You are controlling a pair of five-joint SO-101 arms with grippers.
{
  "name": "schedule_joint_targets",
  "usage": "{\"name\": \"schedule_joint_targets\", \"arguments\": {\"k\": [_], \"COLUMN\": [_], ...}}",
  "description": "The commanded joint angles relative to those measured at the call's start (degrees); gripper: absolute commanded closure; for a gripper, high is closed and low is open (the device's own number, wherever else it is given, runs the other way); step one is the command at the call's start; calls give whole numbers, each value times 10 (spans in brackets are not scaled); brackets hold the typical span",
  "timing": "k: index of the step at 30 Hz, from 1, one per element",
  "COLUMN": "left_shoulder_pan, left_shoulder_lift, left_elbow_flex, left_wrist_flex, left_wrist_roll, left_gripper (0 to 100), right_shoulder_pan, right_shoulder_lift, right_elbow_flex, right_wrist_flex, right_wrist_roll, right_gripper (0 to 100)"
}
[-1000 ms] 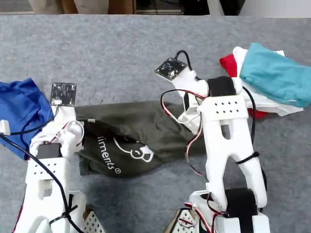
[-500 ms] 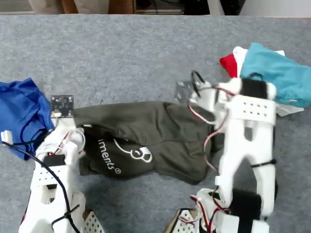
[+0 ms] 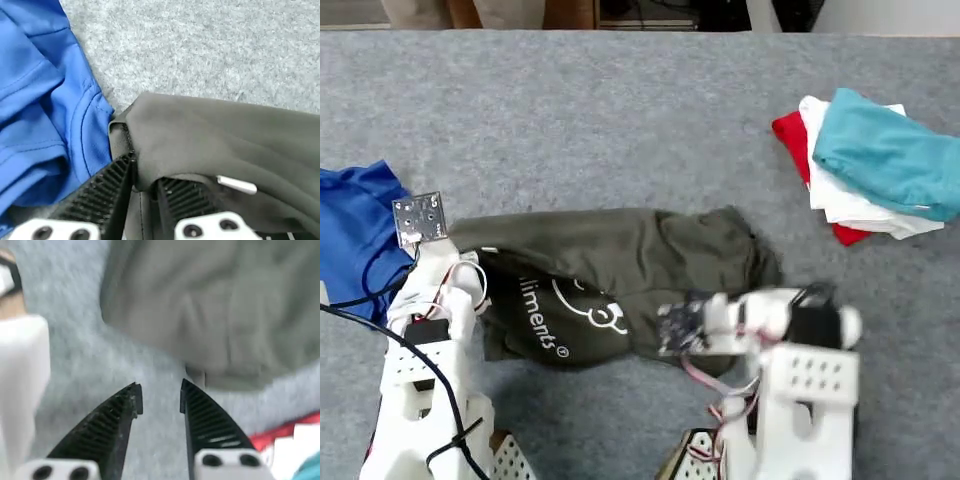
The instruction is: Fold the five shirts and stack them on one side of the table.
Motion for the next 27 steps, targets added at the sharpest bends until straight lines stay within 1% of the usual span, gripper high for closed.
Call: {"name": "schedule_joint_targets", "arguments": {"k": [1,4,7,10,12,15,16,21,24,27], "left_shoulder_pan": [-7,-7,-7,-7,-7,-7,-7,-7,-7,-7], "left_shoulder_lift": [-2,-2,-2,-2,-2,-2,-2,-2,-2,-2], "left_elbow_flex": [-3,-3,-2,-2,-2,-2,-2,-2,-2,-2], "left_wrist_flex": [-11,-10,-10,-10,-9,-8,-8,-7,-7,-7], "left_wrist_roll": [6,5,4,4,4,4,4,4,4,4], "left_gripper": [981,981,981,981,981,981,981,981,981,981], "right_shoulder_pan": [-69,-109,-142,-163,-165,-157,-151,-138,-138,-119], "right_shoulder_lift": [-56,-57,-57,-57,-57,-57,-57,-31,41,145], "right_elbow_flex": [85,123,152,173,175,161,153,126,92,16], "right_wrist_flex": [-55,-100,-121,-153,-170,-187,-196,-252,-280,-303], "right_wrist_roll": [-76,-123,-142,-169,-175,-177,-178,-178,-178,-179], "right_gripper": [770,703,698,742,810,940,959,953,954,954]}}
